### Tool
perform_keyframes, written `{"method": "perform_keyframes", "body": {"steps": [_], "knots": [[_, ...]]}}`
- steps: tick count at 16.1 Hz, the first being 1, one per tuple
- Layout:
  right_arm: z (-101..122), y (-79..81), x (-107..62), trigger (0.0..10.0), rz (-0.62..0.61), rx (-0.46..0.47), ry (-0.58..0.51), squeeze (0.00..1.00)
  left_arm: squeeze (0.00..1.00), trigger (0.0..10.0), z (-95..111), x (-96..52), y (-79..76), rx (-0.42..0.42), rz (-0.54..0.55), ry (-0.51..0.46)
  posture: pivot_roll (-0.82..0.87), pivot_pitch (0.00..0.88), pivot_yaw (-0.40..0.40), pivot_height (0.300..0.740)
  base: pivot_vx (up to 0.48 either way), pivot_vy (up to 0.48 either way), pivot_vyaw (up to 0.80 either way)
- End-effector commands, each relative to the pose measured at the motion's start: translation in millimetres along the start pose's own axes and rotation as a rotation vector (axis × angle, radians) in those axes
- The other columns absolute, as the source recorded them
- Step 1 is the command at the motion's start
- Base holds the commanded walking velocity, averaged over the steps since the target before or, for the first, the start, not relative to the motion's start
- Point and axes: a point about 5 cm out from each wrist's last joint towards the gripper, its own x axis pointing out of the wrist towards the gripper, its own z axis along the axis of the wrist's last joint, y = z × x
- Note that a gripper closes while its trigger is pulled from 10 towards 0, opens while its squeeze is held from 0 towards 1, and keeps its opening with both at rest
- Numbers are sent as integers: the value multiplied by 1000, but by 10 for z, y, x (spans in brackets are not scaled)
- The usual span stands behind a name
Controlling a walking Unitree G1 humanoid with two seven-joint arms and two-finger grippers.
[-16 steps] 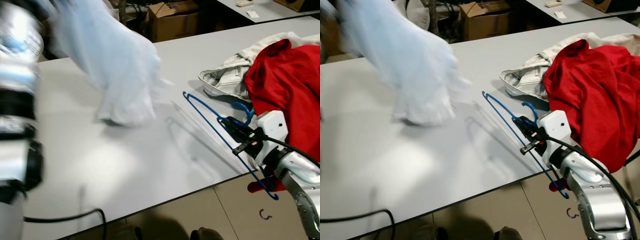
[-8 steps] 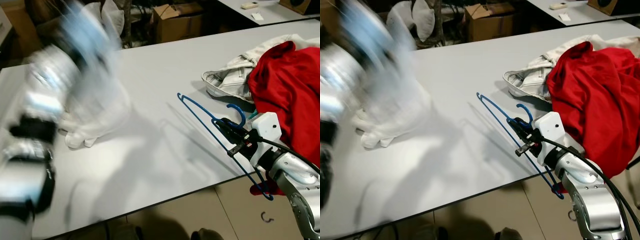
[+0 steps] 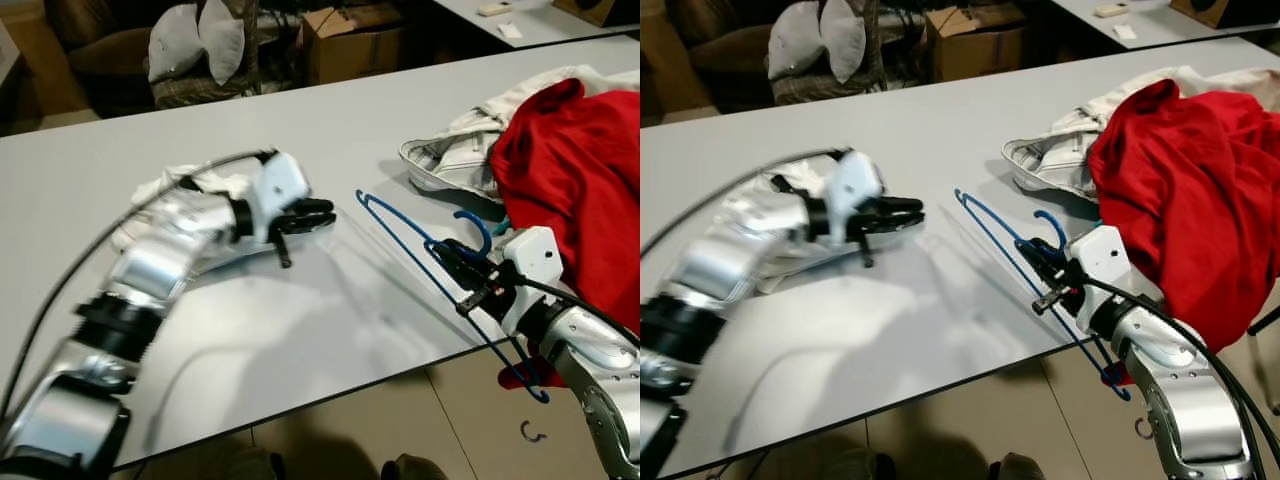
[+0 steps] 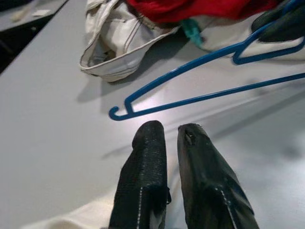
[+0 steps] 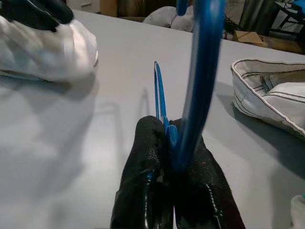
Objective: Hang hanger
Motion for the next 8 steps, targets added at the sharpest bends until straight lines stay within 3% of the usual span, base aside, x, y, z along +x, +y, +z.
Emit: {"method": "perform_keyframes", "body": {"steps": [1, 2, 3, 5, 7, 8], "knots": [[13, -20, -25, 10000, -10, -11, -8, 0, 1000, 10000, -38, -135, -96, -59, -104, 42, -112, 0, 59, 740, 0, 0, 0], [11, -20, -27, 10000, -10, -12, -7, 0, 1000, 10000, -84, -219, -91, -59, -115, 75, -113, 0, 61, 740, 0, 0, 0], [13, -30, -30, 10000, -13, -14, -7, 0, 0, 10000, -175, -298, 45, -45, -4, 142, -113, 0, 61, 740, 0, 0, 0], [15, -39, -34, 10000, -16, -15, -8, 0, 0, 10000, -271, -395, 207, -46, 140, 213, -113, 0, 60, 740, 0, 0, 0], [14, -40, -38, 10000, -17, -16, -7, 0, 0, 10000, -382, -562, 392, -148, 378, 289, -113, 0, 60, 740, 0, 0, 0], [13, -41, -39, 10000, -17, -16, -7, 0, 0, 10000, -404, -600, 426, -170, 432, 301, -113, 0, 60, 740, 0, 0, 0]]}}
